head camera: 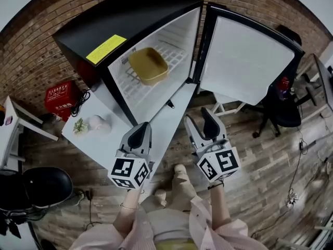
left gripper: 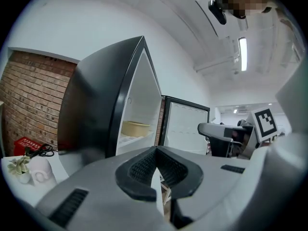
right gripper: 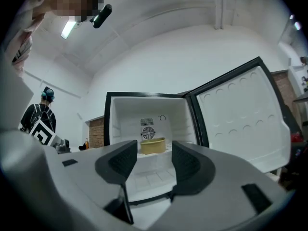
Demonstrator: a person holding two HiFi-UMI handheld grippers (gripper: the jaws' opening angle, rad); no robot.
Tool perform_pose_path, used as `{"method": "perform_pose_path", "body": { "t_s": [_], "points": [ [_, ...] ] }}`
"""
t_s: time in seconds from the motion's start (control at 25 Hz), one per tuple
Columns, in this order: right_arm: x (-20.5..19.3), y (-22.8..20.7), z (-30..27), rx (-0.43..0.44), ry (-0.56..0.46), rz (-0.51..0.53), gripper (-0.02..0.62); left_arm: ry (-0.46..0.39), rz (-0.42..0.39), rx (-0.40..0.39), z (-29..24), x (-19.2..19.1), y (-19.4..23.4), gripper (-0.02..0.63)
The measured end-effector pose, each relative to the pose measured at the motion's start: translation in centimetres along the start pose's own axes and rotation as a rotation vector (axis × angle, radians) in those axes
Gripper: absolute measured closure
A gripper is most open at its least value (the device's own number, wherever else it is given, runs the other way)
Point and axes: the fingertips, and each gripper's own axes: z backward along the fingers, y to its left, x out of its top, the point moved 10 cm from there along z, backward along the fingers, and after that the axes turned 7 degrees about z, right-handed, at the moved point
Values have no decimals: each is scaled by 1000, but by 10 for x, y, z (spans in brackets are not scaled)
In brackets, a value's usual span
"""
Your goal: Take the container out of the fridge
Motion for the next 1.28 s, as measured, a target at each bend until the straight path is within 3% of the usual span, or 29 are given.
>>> {"method": "perform_pose_path", "body": {
  "t_s": [0.2,0.72,1.12,1.28],
  "points": [
    [4,-27,-54,147,5,80,382,-8,20,32,-33,3,-1,617],
    [13,-49,-151,580,39,282,382,-66,33,228,-70,21,-3,617],
    [20,-31,-198,854,150,575,382,-49,50,250,-76,27,-3,617],
    [24,-24,-214,896,235,747,383,-38,57,228,-78,30,2,617]
  ]
}}
